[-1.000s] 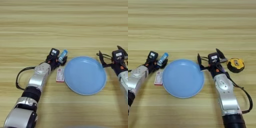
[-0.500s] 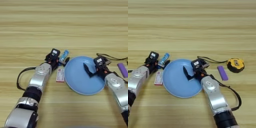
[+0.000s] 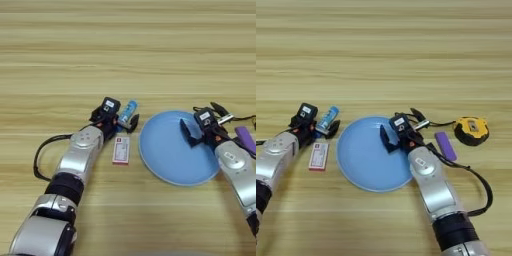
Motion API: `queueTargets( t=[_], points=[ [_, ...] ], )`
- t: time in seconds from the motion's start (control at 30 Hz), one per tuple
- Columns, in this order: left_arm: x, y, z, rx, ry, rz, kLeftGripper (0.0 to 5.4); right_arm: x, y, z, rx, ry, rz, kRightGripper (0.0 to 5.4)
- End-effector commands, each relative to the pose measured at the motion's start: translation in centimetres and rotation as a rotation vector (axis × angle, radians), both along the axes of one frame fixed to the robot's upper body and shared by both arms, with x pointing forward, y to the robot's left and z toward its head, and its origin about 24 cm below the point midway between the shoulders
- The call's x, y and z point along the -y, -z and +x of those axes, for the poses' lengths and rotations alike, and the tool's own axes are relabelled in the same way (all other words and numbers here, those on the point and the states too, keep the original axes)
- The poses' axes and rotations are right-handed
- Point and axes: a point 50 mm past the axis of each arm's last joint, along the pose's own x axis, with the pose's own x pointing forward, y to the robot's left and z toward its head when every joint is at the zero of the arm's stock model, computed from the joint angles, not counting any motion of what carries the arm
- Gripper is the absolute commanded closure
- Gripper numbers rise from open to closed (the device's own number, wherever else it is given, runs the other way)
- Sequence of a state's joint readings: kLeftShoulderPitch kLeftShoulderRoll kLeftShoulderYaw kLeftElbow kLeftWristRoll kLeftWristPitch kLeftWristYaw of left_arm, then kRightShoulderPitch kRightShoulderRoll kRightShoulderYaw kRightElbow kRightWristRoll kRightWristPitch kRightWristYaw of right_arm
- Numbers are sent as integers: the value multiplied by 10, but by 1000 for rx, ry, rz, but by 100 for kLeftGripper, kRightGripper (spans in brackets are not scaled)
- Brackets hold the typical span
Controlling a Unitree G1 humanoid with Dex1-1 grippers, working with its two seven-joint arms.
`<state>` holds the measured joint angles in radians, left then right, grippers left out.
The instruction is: Move the objects on the table
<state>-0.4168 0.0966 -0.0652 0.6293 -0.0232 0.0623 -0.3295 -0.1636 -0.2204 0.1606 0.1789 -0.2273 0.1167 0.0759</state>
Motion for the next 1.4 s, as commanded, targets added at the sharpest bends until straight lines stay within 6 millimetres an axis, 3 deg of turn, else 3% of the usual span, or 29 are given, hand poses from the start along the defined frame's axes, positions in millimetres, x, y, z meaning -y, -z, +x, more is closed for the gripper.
queueTargets(
  t=[0.03, 0.17, 0.37, 0.53, 1.13, 1.4],
  points=[
    [0, 0, 0, -1, -2, 12, 4, 12, 11, -3, -53, 40, -47, 0],
    [0, 1, 0, -1, -4, 11, 4, 8, 7, -3, -24, 20, -9, 0],
    [0, 0, 0, 3, -1, 3, 4, -13, -21, -5, 145, -91, 174, 0],
    [3, -4, 1, 43, 12, -41, 4, -11, -35, -5, 235, -80, 295, 0],
    [18, -31, -7, 158, 109, -188, 4, 7, -40, 0, 296, 11, 347, 0],
    [14, -38, -9, 182, 95, -192, 4, 10, -41, 1, 303, 26, 349, 0]
  ],
)
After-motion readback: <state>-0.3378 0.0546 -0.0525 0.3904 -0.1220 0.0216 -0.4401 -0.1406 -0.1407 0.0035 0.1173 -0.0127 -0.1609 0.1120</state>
